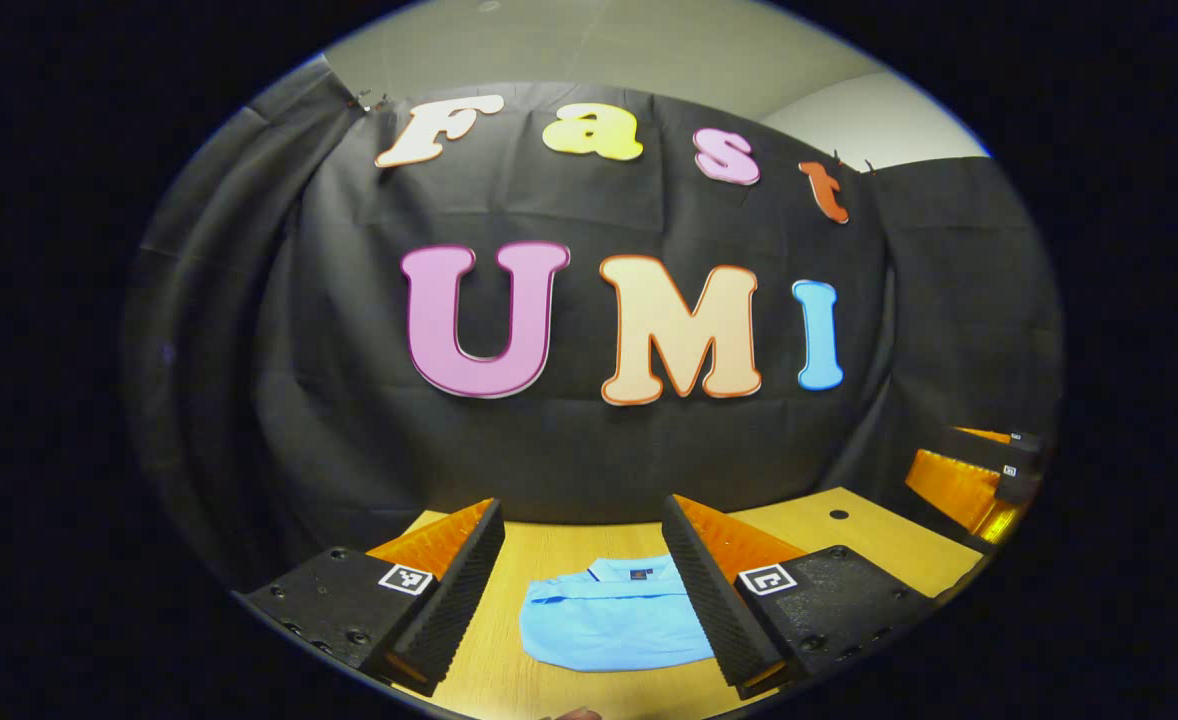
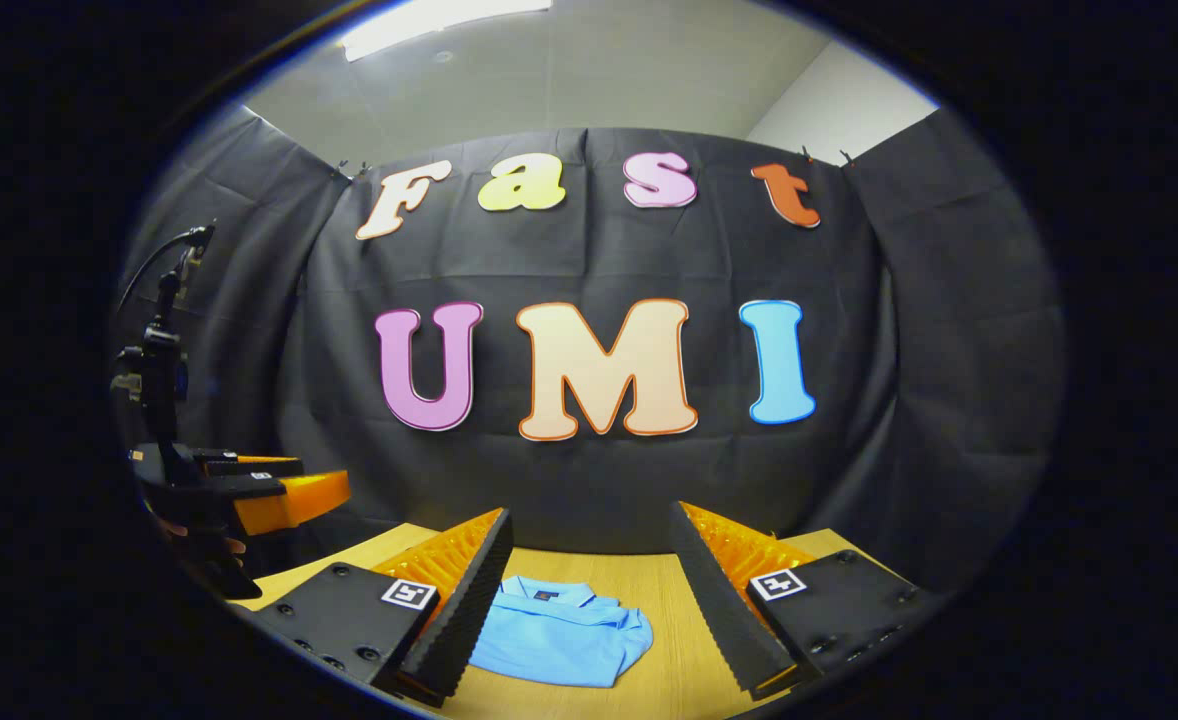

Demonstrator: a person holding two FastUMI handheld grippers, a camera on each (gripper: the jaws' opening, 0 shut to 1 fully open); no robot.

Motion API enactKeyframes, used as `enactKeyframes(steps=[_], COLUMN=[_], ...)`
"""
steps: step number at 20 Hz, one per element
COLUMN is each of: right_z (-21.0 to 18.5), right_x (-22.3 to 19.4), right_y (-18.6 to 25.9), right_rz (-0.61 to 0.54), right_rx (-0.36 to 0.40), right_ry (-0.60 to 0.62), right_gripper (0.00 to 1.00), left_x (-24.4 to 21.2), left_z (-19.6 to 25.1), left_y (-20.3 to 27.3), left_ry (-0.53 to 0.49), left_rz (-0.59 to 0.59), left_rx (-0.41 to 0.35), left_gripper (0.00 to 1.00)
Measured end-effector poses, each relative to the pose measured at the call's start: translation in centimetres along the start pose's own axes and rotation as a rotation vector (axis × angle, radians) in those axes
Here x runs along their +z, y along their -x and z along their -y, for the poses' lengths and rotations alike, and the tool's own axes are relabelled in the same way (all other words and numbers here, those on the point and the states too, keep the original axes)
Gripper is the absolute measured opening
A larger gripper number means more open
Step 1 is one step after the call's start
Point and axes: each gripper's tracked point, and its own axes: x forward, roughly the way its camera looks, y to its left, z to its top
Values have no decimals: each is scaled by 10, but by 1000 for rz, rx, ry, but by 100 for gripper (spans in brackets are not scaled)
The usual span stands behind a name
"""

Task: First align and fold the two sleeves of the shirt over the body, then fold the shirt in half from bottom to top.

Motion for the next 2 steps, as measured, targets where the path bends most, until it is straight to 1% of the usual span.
enactKeyframes(steps=[1,2], right_z=[2,1], right_x=[2,4], right_y=[16,31], right_rz=[3,4], right_rx=[0,6], right_ry=[12,7], right_gripper=[98,94], left_x=[7,11], left_z=[10,20], left_y=[12,23], left_ry=[8,9], left_rz=[12,21], left_rx=[-8,-18], left_gripper=[96,94])
